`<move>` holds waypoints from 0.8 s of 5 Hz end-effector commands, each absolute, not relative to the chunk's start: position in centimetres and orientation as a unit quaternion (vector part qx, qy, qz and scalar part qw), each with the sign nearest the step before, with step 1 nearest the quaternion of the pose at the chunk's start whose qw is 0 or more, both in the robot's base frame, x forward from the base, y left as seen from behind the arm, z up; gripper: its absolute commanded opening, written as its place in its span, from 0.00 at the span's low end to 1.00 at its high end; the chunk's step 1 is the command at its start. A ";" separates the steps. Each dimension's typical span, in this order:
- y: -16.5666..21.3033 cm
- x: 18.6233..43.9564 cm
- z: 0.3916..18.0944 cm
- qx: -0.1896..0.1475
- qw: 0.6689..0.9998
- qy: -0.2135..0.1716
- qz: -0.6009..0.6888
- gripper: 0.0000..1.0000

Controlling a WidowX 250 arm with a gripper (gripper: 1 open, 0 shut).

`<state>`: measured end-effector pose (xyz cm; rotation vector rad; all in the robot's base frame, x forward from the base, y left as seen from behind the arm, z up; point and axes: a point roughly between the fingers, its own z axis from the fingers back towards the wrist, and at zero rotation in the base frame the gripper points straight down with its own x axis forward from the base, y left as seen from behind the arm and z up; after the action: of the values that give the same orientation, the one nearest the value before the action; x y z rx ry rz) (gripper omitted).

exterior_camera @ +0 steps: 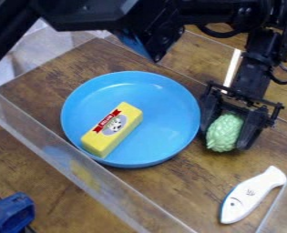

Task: Put the green object in the blue tray

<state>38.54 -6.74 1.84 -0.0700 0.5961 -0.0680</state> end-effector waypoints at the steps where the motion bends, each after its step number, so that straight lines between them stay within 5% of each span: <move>1: -5.4 37.8 1.1 -0.023 0.955 0.295 -0.023 0.00; 4: -4.5 35.9 1.0 -0.014 0.954 0.299 -0.012 0.00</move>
<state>35.98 -5.84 1.84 -0.0367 0.6160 -0.0584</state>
